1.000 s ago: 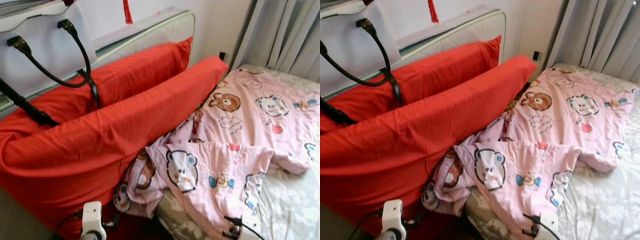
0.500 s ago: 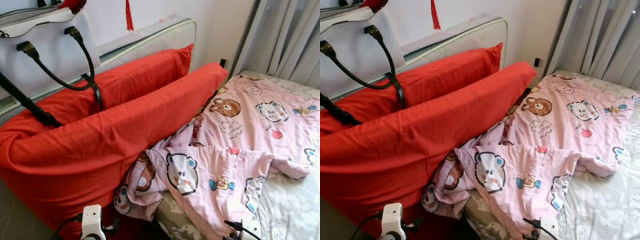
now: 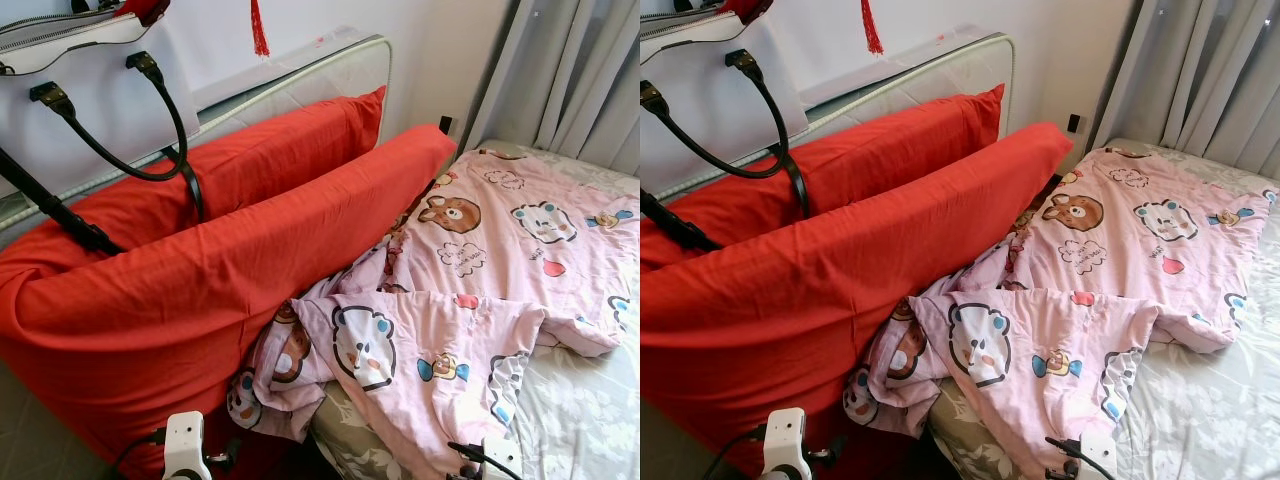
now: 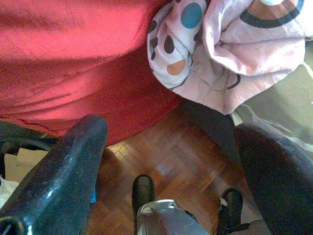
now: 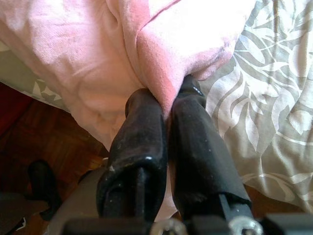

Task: Clean up the room

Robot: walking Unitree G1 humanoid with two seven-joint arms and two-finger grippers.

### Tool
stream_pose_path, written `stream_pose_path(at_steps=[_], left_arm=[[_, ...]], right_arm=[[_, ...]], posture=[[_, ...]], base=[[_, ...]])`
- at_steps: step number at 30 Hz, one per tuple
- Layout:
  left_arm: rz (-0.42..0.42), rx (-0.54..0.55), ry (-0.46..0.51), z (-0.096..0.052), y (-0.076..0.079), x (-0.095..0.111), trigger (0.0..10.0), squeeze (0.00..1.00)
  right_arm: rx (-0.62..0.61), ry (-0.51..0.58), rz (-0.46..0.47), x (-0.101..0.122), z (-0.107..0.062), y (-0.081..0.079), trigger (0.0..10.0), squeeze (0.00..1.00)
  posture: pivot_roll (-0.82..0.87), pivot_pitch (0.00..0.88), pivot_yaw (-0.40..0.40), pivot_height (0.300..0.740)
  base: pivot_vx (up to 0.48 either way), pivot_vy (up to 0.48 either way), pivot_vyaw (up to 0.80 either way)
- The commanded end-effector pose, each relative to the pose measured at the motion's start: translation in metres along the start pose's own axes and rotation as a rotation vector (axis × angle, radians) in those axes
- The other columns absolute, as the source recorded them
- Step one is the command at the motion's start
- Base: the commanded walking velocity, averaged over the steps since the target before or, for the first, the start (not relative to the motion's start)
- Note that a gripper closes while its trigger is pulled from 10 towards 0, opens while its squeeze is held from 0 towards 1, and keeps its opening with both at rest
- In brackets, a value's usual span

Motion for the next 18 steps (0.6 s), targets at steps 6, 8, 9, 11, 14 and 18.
stream_pose_path(at_steps=[6, 8, 9, 11, 14, 18], left_arm=[[0.045, -0.007, -0.02, -0.0014, -0.0046, -0.0021, 10.0, 0.0], [0.046, -0.008, -0.02, -0.0015, -0.0043, -0.0023, 10.0, 0.0], [0.045, -0.008, -0.021, -0.0016, -0.0046, -0.0025, 10.0, 0.0], [0.045, -0.008, -0.022, -0.0017, -0.0048, -0.0027, 10.0, 0.0], [0.044, -0.006, -0.022, -0.0017, -0.0049, -0.003, 10.0, 0.0], [0.046, -0.008, -0.023, -0.0017, -0.0044, -0.0032, 10.0, 0.0]], right_arm=[[0.007, -0.002, -0.006, -0.0003, 0.0002, -0.0045, 10.0, 0.0], [0.007, -0.001, -0.005, 0.0, 0.0003, -0.0049, 10.0, 0.0], [0.007, -0.002, -0.005, -0.0002, 0.0002, -0.0052, 10.0, 0.0], [0.004, -0.003, -0.004, -0.0003, 0.0002, -0.0051, 10.0, 0.0], [-0.001, -0.002, -0.004, 0.0001, 0.0003, -0.0047, 10.0, 0.0], [-0.004, -0.001, -0.003, 0.0007, 0.0004, -0.0045, 10.0, 0.0]], posture=[[-0.08, 0.0, 0.0, 0.74], [-0.08, 0.0, 0.001, 0.74], [-0.08, 0.0, 0.001, 0.74], [-0.08, 0.0, 0.001, 0.74], [-0.08, 0.0, 0.0, 0.74], [-0.08, 0.0, 0.0, 0.74]], base=[[-0.04, 0.0, 0.0], [-0.24, 0.0, 0.0], [-0.24, 0.0, 0.0], [-0.263, 0.0, 0.0], [-0.266, 0.0, 0.0], [-0.266, 0.0, 0.0]])
Point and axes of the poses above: a point about 5 cm out from each wrist's last joint towards the gripper, its own z axis pointing out of the wrist towards the gripper, its own x axis along the axis of the wrist's last joint, y = z × x, the point moved 4 cm from there along z, pointing out of the wrist towards the gripper, and after that the axes turned 12 degrees about -z, right-handed, at the moved point
